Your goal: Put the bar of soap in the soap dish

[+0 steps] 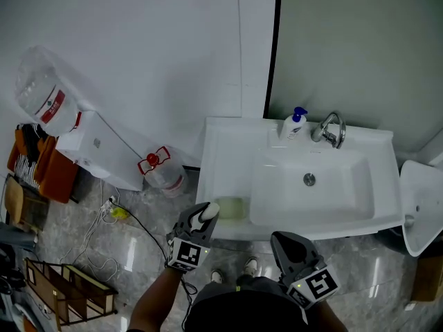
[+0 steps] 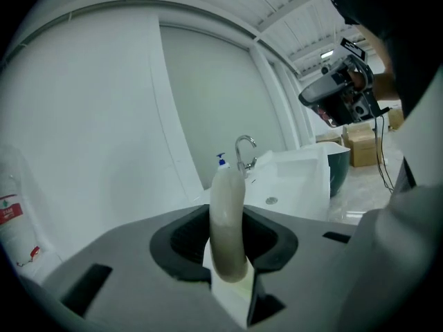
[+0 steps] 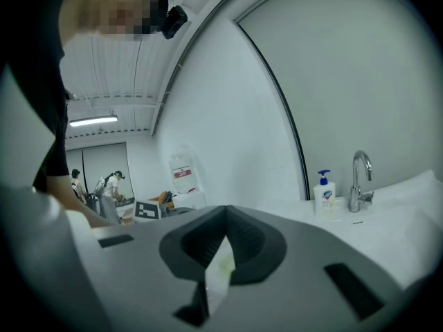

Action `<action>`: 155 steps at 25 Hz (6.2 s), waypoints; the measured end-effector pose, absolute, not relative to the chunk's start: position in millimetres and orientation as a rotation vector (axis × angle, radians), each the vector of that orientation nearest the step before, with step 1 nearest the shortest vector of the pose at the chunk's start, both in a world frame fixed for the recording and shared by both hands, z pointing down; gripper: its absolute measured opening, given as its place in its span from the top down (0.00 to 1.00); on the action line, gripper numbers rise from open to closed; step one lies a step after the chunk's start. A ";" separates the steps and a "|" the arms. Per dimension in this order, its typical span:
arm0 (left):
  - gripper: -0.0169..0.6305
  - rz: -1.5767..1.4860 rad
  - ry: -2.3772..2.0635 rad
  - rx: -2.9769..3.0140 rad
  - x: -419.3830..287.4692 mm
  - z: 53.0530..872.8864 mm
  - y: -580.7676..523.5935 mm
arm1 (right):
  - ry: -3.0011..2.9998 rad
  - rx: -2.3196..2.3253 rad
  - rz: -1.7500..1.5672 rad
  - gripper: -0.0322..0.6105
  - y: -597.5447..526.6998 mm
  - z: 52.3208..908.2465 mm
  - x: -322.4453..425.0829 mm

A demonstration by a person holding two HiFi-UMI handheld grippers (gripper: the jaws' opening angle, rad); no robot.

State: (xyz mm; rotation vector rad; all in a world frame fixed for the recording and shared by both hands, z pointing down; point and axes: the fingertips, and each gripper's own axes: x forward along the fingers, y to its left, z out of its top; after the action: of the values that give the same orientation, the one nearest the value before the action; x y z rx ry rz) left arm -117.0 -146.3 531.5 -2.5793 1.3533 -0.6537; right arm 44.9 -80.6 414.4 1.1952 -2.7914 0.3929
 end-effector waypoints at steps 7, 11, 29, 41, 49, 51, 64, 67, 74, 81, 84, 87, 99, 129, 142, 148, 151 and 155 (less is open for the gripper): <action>0.80 -0.828 1.277 -2.541 -107.9 565.6 -157.7 | -2.782 1.200 0.420 0.93 -84.6 418.9 48.9; 0.80 -0.918 1.217 -2.512 -102.1 584.0 -163.1 | -2.775 1.192 0.424 0.93 -84.9 424.1 51.5; 0.80 -1.267 0.982 -2.434 -89.6 653.3 -176.9 | -2.810 1.235 0.477 0.93 -93.3 435.8 65.3; 0.80 -1.385 0.866 -2.374 -78.5 679.5 -190.2 | -2.707 1.260 0.514 0.93 -97.4 452.7 80.0; 0.80 -1.478 0.764 -2.288 -77.8 701.4 -193.1 | -2.686 1.248 0.579 0.93 -98.0 455.4 79.9; 0.80 -1.501 0.750 -2.275 -78.7 704.3 -192.9 | -2.684 1.249 0.580 0.93 -98.3 456.4 80.7; 0.80 -1.575 0.673 -2.156 -76.6 711.5 -209.6 | -2.664 1.296 0.593 0.93 -104.1 461.2 97.2; 0.80 -1.586 0.667 -2.132 -75.7 708.8 -213.3 | -2.663 1.304 0.587 0.93 -104.2 463.2 100.7; 0.80 -1.592 0.668 -2.084 -74.6 709.2 -224.3 | -2.646 1.304 0.604 0.93 -102.7 467.6 104.1; 0.80 -1.567 0.669 -2.071 -72.3 709.3 -226.7 | -2.637 1.302 0.615 0.93 -100.9 471.8 105.8; 0.79 -1.565 0.660 -2.076 -71.5 710.8 -221.6 | -2.638 1.298 0.614 0.93 -101.6 472.8 105.9; 0.79 -1.577 0.654 -2.072 -71.8 708.9 -219.0 | -2.641 1.300 0.616 0.93 -102.5 473.9 105.6; 0.77 -1.612 0.637 -2.090 -74.9 710.0 -217.5 | -2.645 1.316 0.621 0.93 -94.9 475.9 106.5; 0.79 -1.617 0.615 -2.111 -76.3 707.5 -205.4 | -2.660 1.339 0.600 0.93 -87.5 467.8 99.7; 0.71 -1.627 0.588 -2.172 -78.7 716.4 -201.2 | -2.647 1.371 0.601 0.93 -76.0 464.8 96.9; 0.62 -1.647 0.626 -2.212 -80.8 714.1 -204.5 | -2.642 1.389 0.598 0.93 -68.1 462.9 96.6; 0.60 -1.649 0.636 -2.223 -80.6 712.8 -204.0 | -2.639 1.401 0.594 0.93 -63.3 460.4 97.8; 0.60 -1.646 0.637 -2.226 -79.5 711.6 -202.9 | -2.634 1.418 0.592 0.93 -57.7 459.7 101.0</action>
State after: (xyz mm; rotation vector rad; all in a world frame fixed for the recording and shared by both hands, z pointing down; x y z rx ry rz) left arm -79.5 -202.9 711.6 -2.2259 0.6370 -1.6456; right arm 101.0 -57.7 459.7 1.4177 -2.6335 0.5922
